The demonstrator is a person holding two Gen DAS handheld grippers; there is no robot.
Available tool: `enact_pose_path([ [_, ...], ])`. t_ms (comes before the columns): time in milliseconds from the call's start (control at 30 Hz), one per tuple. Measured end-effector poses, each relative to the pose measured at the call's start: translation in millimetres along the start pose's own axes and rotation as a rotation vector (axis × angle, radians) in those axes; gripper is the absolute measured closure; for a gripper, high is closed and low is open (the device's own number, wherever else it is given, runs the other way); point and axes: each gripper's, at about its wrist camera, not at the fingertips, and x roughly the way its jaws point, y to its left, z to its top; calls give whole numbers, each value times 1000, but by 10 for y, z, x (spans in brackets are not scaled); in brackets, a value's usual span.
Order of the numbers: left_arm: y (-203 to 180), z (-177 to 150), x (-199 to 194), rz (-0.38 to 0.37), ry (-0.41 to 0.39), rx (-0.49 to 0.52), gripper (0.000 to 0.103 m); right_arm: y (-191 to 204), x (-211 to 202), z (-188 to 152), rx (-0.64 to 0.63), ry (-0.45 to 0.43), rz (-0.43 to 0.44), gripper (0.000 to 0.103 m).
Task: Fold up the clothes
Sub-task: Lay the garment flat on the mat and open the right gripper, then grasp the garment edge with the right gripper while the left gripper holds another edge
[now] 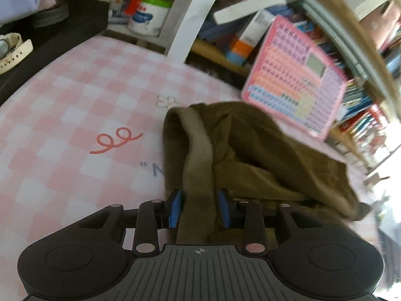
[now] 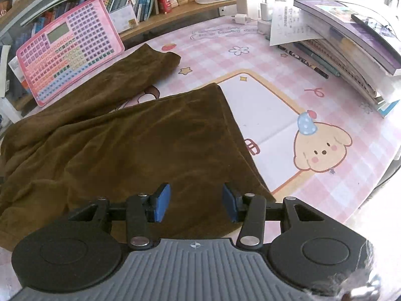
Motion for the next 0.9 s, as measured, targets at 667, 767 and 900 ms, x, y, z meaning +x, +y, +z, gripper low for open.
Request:
enact_pose_path([
  [667, 336, -67, -392, 125, -127, -80, 85, -30, 62, 187, -65, -31, -49, 62],
  [767, 310, -181, -692, 89, -179, -90, 85, -15, 159, 287, -115, -14, -46, 62],
  [900, 245, -354, -989, 122, -206, -124, 85, -10, 313, 310, -225, 70, -32, 62],
])
